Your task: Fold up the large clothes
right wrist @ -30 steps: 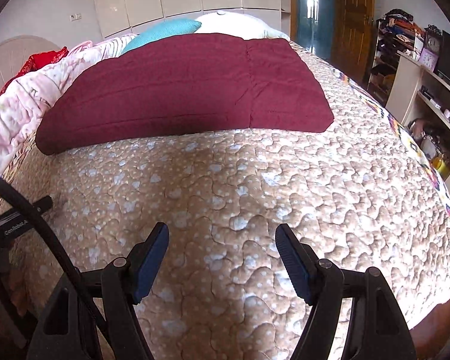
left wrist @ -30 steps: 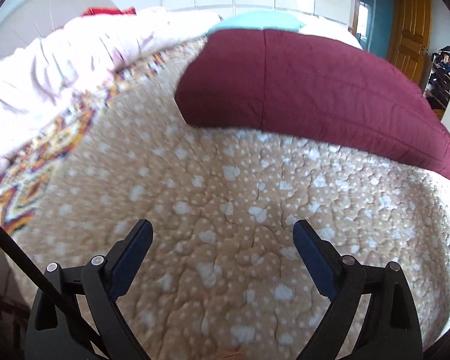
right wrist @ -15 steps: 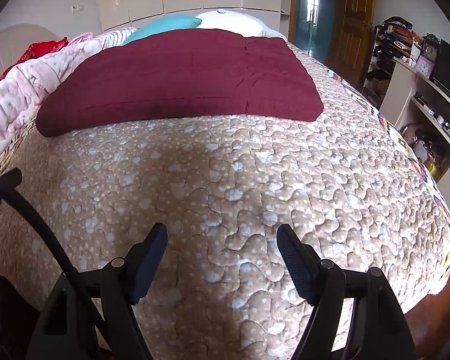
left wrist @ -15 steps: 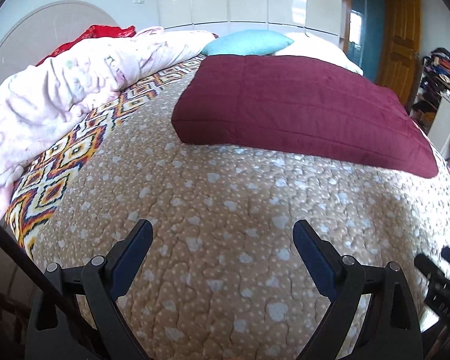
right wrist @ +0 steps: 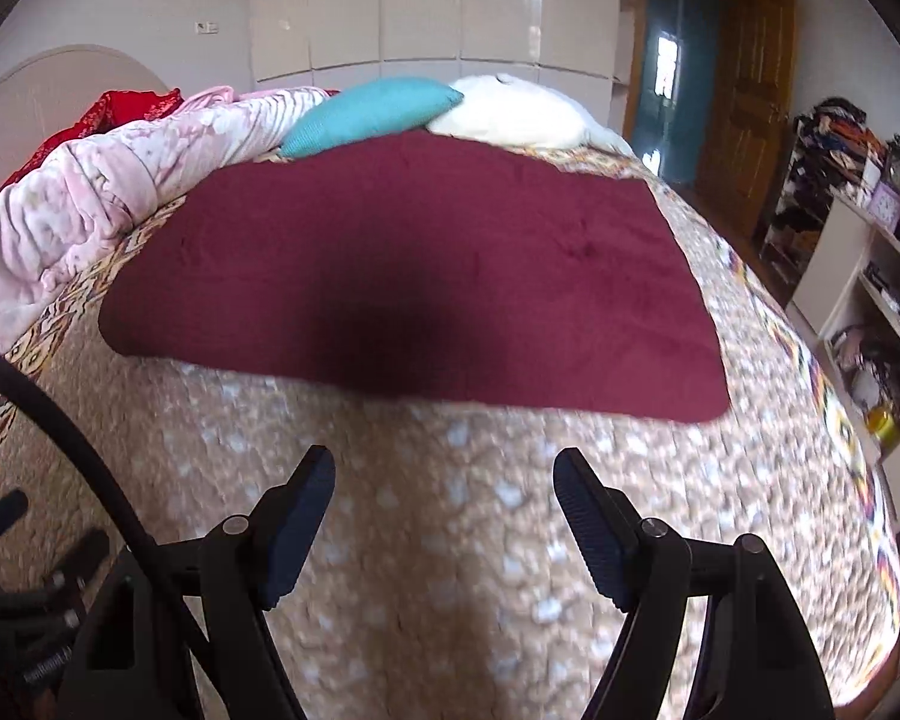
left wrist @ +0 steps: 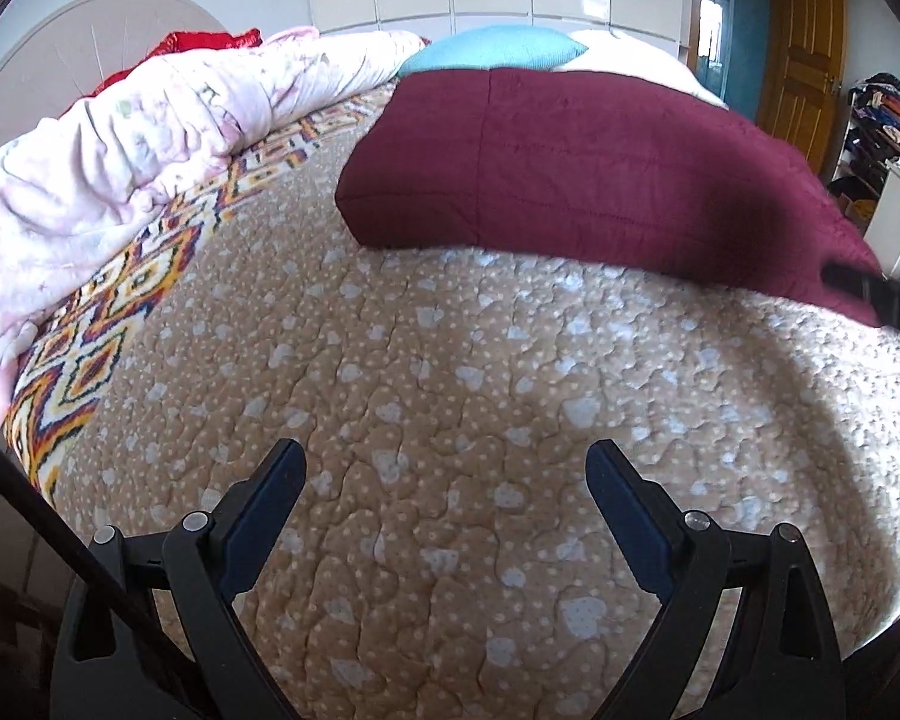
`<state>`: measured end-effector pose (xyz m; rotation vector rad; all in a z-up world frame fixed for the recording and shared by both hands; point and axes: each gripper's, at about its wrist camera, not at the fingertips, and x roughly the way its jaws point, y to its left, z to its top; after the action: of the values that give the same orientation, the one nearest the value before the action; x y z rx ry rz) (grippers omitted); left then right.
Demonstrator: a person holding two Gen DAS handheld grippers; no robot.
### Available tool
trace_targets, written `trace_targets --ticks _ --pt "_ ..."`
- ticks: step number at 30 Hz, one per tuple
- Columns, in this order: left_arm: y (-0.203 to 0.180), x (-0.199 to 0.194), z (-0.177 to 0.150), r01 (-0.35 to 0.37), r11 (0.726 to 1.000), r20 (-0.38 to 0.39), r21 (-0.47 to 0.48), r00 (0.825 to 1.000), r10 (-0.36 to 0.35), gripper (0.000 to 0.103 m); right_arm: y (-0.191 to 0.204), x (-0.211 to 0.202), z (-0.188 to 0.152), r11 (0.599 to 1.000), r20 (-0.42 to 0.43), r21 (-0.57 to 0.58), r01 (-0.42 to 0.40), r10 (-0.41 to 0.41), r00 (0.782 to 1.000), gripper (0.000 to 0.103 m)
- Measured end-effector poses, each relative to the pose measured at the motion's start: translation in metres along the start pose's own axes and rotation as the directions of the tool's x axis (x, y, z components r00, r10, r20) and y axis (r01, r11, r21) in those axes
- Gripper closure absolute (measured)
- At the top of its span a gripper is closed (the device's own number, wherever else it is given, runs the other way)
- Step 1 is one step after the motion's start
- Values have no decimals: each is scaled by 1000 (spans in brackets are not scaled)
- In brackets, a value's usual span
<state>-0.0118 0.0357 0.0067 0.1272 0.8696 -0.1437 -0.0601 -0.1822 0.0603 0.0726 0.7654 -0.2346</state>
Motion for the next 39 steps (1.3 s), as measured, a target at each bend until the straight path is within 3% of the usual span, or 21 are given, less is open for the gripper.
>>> trace_targets --ticks 6,10,21,28,34,39 --pt "6 24 -4 10 1000 -56 -23 998 -11 9 11 42 48 1000 14 -8 10 -10 1000 24" --pt "12 37 -7 23 999 -83 -49 996 -27 9 17 81 68 1000 -40 15 18 -18 999 24" --pt "12 45 -7 22 998 -79 -50 997 -26 9 23 109 77 999 -92 -12 34 -35 995 15" --pt "12 48 -8 12 998 -83 -54 996 -17 8 40 78 94 999 6 -42 -6 6 1000 15" --pt "11 49 -8 17 998 -86 -55 996 -22 8 71 127 98 994 -81 -104 29 -38 996 14" --pt "14 50 -8 23 998 -85 -55 996 -28 7 70 149 98 993 -119 -106 55 -67 991 11"
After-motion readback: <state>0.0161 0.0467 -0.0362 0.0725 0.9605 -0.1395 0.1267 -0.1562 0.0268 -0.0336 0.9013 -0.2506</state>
